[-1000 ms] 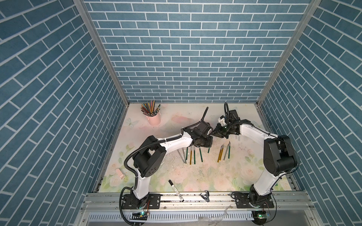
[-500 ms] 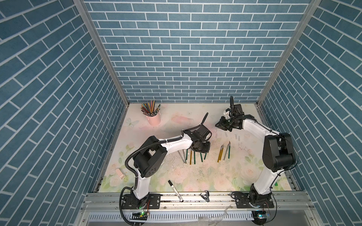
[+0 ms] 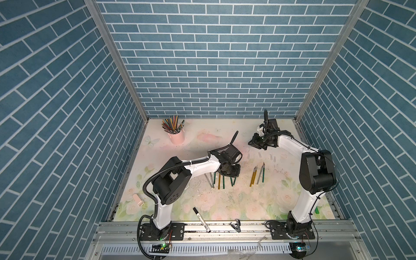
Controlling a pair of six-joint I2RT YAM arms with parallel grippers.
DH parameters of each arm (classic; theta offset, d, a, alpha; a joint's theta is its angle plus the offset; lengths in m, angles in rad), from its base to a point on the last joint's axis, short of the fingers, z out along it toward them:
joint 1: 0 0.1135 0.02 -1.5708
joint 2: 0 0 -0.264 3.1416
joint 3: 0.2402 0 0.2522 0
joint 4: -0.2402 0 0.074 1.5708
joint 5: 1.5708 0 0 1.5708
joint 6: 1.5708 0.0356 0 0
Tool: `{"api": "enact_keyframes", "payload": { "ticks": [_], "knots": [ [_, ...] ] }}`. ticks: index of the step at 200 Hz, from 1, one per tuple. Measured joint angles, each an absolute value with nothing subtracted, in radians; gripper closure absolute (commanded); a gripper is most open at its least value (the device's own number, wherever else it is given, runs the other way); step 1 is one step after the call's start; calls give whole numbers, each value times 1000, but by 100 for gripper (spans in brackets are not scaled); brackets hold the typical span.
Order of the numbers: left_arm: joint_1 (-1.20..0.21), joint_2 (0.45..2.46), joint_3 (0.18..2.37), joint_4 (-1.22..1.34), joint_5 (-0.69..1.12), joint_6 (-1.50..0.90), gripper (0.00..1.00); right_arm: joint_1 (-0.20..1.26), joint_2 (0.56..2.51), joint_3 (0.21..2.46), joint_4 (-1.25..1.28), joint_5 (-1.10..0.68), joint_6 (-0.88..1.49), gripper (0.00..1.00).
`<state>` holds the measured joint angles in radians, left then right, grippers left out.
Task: Remove protective caps from carving knives
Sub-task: Place the protective sleeve at the center of the board.
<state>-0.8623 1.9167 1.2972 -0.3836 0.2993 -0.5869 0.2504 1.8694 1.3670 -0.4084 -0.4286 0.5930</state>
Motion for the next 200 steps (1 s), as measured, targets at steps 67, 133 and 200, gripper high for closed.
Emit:
{"api": "enact_keyframes", "payload": {
  "ticks": [67, 133, 200],
  "knots": [
    [-862, 1877, 1277, -386, 285, -590, 100, 249, 1910, 1358, -415, -411, 575, 95],
    [-862, 1877, 1277, -392, 269, -590, 100, 295, 1968, 1352, -420, -402, 575, 92],
    [-862, 1877, 1277, -401, 262, -590, 100, 325, 2025, 1364, -442, -397, 575, 89]
  ]
}}
